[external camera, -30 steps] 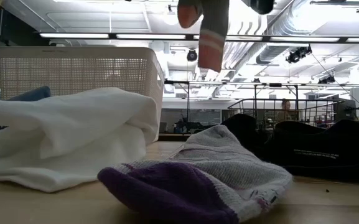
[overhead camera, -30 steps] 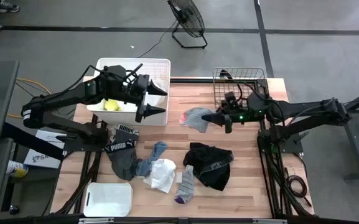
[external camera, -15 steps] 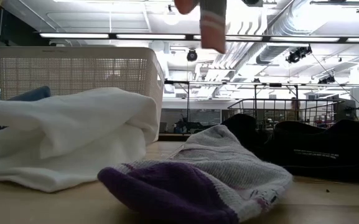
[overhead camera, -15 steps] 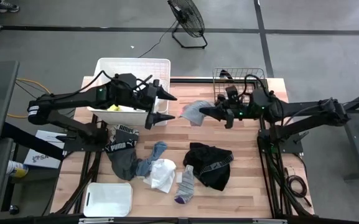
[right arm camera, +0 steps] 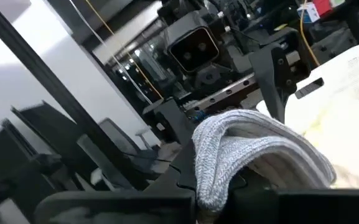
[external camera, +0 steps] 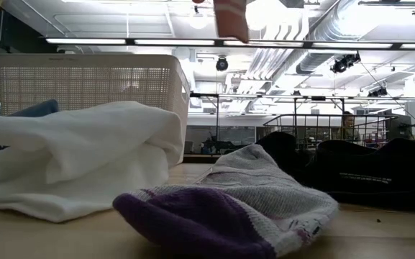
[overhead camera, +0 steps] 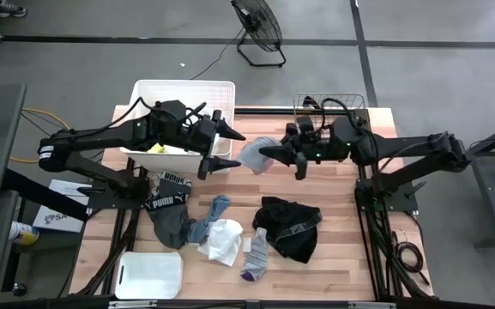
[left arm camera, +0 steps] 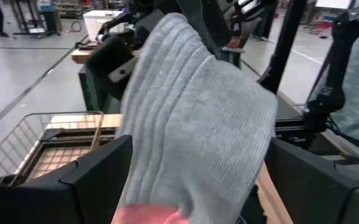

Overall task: Pick & Place Cloths
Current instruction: Put the gray sock into the bottom white bin

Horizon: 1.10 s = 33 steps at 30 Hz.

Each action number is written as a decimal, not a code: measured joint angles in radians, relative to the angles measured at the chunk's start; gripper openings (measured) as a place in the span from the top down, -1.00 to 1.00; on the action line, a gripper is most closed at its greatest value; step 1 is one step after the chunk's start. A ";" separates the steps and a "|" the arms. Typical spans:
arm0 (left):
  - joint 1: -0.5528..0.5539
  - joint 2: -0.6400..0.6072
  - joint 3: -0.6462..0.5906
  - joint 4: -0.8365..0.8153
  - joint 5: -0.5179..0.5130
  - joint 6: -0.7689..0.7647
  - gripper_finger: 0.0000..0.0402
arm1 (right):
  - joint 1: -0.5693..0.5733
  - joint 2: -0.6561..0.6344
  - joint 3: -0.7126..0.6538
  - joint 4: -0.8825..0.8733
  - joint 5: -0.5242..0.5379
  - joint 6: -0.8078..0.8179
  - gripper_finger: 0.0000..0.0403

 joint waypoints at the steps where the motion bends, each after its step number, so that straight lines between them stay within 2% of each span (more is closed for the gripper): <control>1: 0.000 -0.002 0.000 0.000 0.002 0.000 -0.75 | 0.000 0.015 0.024 -0.018 0.000 -0.008 0.98; 8: -0.019 -0.013 0.001 -0.003 0.001 0.012 -0.75 | -0.005 0.121 0.160 -0.026 0.009 -0.052 0.98; 18: -0.019 -0.014 0.000 -0.007 -0.008 0.011 -0.75 | -0.007 0.246 0.285 -0.017 0.027 -0.054 0.98; 25: -0.017 -0.014 0.000 -0.008 -0.102 0.010 -0.74 | -0.008 0.261 0.300 -0.018 0.028 -0.054 0.98; 29: -0.017 -0.014 0.000 -0.008 -0.156 0.008 -0.62 | -0.009 0.261 0.300 -0.019 0.028 -0.054 0.98; 33: -0.017 -0.014 0.000 -0.008 -0.196 0.007 -0.33 | -0.012 0.261 0.300 -0.027 0.028 -0.054 0.98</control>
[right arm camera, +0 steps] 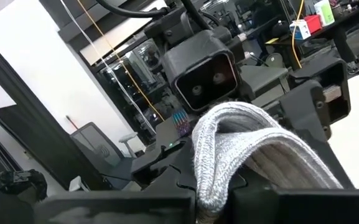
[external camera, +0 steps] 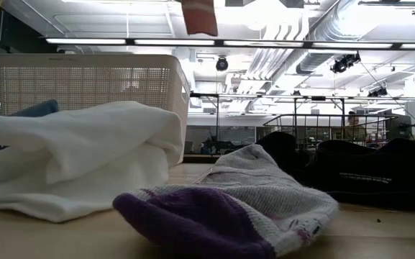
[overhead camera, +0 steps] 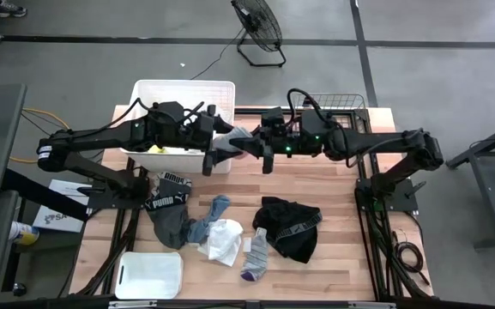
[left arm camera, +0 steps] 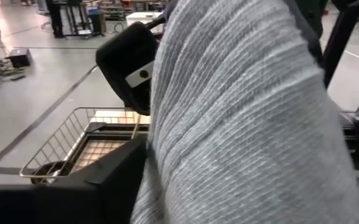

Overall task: Pick & Place Cloths
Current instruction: Put the gray sock into the bottom white bin

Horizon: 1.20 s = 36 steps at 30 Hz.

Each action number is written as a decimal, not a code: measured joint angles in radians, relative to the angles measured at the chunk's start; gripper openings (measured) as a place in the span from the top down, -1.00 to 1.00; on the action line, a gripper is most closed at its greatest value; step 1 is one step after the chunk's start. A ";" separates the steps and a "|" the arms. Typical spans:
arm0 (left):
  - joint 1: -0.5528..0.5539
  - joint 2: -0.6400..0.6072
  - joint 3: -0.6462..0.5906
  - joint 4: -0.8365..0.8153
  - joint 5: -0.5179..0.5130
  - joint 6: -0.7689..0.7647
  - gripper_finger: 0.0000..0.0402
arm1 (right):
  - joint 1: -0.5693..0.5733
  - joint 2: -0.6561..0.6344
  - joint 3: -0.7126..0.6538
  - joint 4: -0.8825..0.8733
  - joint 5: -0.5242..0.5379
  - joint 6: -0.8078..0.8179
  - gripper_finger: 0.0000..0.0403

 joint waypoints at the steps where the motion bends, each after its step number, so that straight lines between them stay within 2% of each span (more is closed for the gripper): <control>1: 0.000 0.000 0.000 0.000 -0.006 0.000 -0.24 | 0.000 0.000 0.000 -0.001 0.000 0.000 0.98; 11: 0.000 0.000 0.000 -0.012 -0.006 0.000 0.89 | 0.000 0.000 0.000 -0.007 0.000 0.000 0.98; 18: 0.000 0.000 0.000 -0.018 -0.006 0.001 0.96 | 0.000 0.000 0.000 -0.022 -0.001 -0.007 0.97; 23: 0.000 0.000 0.000 -0.036 -0.005 0.000 0.96 | 0.008 -0.003 0.000 -0.037 -0.003 -0.066 0.82; 27: 0.000 0.000 0.000 -0.045 -0.005 -0.004 0.97 | 0.014 -0.016 -0.001 -0.054 -0.005 -0.115 0.55; 33: 0.000 -0.006 -0.001 -0.066 -0.006 -0.023 0.97 | 0.014 -0.051 -0.002 -0.131 -0.008 -0.127 -0.01; 36: 0.000 -0.031 -0.002 -0.082 -0.012 -0.035 0.97 | 0.012 -0.080 -0.001 -0.191 -0.008 -0.136 -0.22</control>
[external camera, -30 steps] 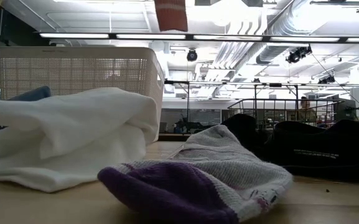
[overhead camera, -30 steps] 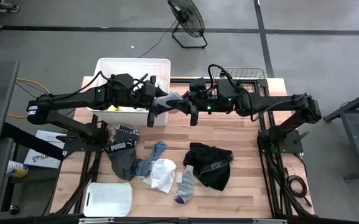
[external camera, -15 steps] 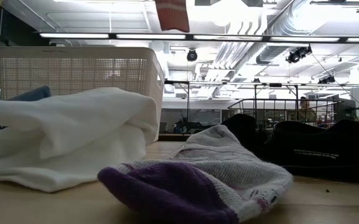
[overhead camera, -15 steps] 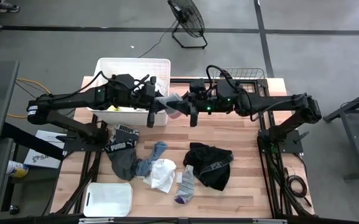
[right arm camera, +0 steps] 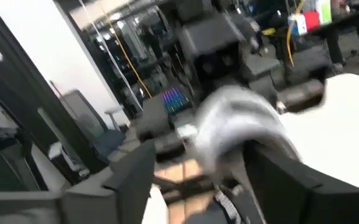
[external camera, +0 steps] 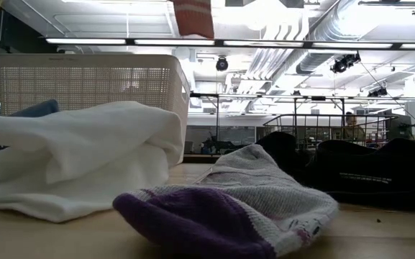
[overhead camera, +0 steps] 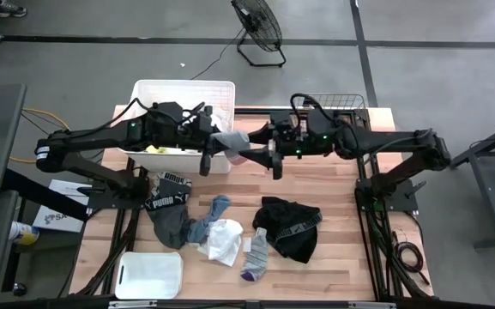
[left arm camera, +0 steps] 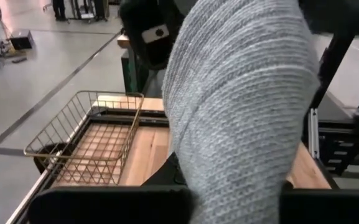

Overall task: Pick & Place Cloths
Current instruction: Put the gray sock into the bottom white bin

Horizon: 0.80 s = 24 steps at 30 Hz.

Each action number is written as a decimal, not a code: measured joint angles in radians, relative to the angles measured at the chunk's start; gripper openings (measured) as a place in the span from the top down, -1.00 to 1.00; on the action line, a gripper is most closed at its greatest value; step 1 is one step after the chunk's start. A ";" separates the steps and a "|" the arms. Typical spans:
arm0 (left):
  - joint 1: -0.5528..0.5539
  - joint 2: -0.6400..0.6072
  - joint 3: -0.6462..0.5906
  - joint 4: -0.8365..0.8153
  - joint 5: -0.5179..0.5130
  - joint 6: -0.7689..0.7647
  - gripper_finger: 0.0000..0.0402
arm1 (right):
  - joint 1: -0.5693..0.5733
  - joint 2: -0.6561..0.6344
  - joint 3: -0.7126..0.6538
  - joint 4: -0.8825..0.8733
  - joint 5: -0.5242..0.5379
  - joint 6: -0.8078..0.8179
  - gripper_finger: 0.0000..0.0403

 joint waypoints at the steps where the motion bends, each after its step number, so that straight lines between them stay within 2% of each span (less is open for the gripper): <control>1: 0.000 -0.011 0.000 -0.016 -0.005 -0.014 0.97 | 0.000 -0.010 0.000 -0.020 0.000 0.001 -0.28; 5: 0.000 -0.056 0.000 -0.098 -0.003 -0.056 0.97 | 0.000 -0.045 0.000 -0.093 0.001 0.002 -0.41; 9: 0.000 -0.104 0.001 -0.235 0.040 -0.109 0.97 | 0.000 -0.077 0.000 -0.149 0.002 0.003 -0.44; 15: 0.000 -0.172 0.001 -0.462 0.176 -0.230 0.97 | 0.000 -0.102 0.000 -0.190 0.004 0.004 -0.42; 21: -0.009 -0.212 0.001 -0.587 0.333 -0.330 0.97 | 0.000 -0.102 0.000 -0.217 0.004 0.005 -0.42; 24: -0.050 -0.220 0.001 -0.653 0.367 -0.357 0.97 | 0.000 -0.102 0.000 -0.229 0.008 0.005 -0.42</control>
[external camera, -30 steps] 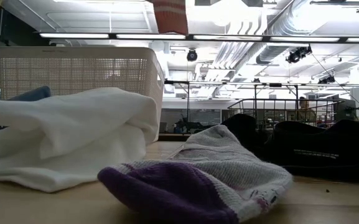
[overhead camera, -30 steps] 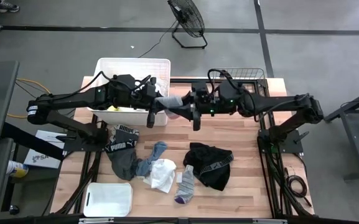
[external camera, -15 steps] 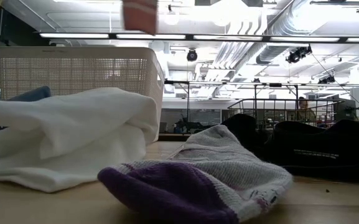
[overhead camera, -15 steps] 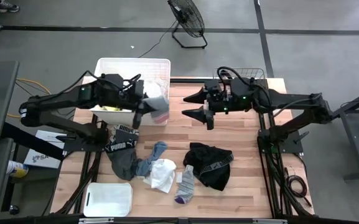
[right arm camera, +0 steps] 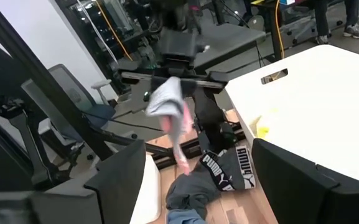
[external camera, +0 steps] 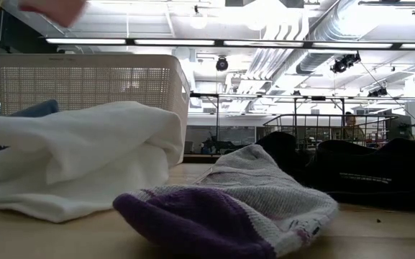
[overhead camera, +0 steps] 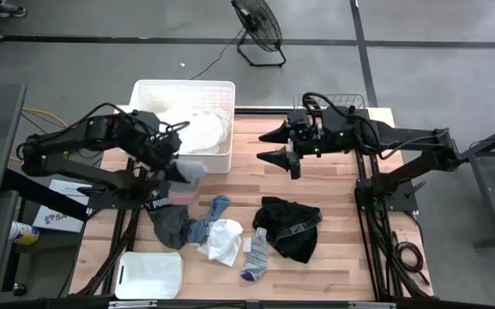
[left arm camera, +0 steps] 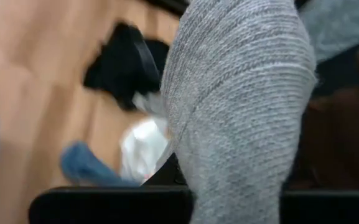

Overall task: Pick & Place Cloths
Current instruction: Put the gray sock into the bottom white bin

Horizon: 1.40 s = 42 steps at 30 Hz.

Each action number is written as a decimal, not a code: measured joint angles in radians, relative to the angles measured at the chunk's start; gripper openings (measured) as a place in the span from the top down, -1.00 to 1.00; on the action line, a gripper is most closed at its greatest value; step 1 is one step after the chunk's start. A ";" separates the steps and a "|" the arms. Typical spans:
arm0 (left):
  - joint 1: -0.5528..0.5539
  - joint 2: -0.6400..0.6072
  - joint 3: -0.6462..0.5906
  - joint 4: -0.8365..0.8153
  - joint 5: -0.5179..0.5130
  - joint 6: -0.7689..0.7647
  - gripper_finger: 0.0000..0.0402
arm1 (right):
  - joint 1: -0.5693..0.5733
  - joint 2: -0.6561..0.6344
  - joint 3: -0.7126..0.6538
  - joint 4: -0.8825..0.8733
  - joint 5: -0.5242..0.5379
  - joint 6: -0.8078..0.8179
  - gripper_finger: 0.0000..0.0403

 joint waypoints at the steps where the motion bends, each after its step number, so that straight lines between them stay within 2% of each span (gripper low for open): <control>1: -0.019 0.000 0.000 -0.020 0.003 -0.018 0.97 | -0.001 0.000 0.000 -0.002 0.000 0.000 -0.42; 6: -0.144 0.003 0.000 -0.127 -0.016 -0.146 0.97 | -0.001 0.000 0.000 -0.004 0.000 -0.006 -0.42; 13: -0.366 0.005 0.000 -0.198 -0.135 -0.373 0.97 | -0.013 0.000 0.000 -0.030 -0.001 -0.007 -0.42; 19: -0.564 0.018 0.000 -0.208 -0.237 -0.579 0.97 | -0.041 -0.013 0.000 -0.039 -0.003 -0.021 -0.42; 26: -0.765 0.096 0.000 -0.174 -0.355 -0.803 0.97 | -0.079 -0.041 0.000 -0.046 -0.004 -0.061 -0.42; 33: -0.909 0.219 0.000 -0.116 -0.425 -0.967 0.97 | -0.120 -0.071 0.000 -0.048 -0.001 -0.109 -0.42; 42: -1.005 0.366 0.000 -0.099 -0.462 -1.158 0.97 | -0.158 -0.077 0.000 -0.051 -0.007 -0.151 -0.42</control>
